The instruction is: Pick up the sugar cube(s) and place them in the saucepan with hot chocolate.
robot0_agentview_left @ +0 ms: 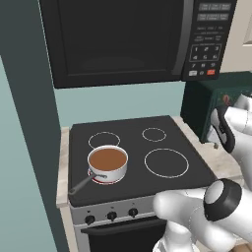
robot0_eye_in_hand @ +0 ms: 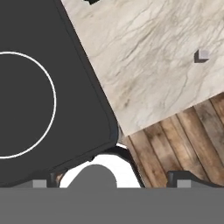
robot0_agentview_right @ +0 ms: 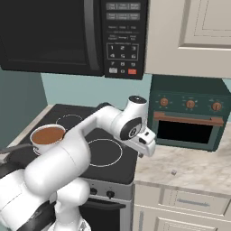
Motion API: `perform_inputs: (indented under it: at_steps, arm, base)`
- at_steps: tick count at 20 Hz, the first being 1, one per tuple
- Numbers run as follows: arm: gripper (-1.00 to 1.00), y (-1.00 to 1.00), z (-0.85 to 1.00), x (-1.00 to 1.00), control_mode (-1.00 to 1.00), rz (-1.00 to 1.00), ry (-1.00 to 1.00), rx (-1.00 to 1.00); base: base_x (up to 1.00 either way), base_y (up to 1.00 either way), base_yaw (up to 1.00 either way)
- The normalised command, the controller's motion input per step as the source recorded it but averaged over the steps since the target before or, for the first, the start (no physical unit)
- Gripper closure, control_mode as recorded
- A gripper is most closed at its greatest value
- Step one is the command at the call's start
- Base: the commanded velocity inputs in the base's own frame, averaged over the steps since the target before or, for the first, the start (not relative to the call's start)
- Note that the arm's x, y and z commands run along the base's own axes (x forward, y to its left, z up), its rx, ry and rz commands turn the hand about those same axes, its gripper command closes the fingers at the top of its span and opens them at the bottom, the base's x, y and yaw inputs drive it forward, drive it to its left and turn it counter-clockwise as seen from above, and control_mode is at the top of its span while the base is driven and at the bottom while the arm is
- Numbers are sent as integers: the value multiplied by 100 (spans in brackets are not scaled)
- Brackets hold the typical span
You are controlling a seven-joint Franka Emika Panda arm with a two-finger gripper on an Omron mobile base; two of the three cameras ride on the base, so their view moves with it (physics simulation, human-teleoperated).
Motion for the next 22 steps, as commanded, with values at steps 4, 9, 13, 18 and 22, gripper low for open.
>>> perform_inputs:
  at_steps: [4, 9, 13, 18, 22]
  arm:
    - [-100, -46, -19, 4, -100, -9, 1, 3]
    - [-100, -62, -11, 8, -100, -9, 5, 1]
    - [-100, -53, -9, 14, -100, -8, 7, 0]
    - [-100, -52, -2, 12, -100, -2, 2, 0]
    - [-100, -32, -8, 6, -100, 0, 0, 0]
  base:
    - [0, 0, 0]
    - [0, 0, 0]
    - [0, 0, 0]
    - [0, 0, 0]
    - [0, 0, 0]
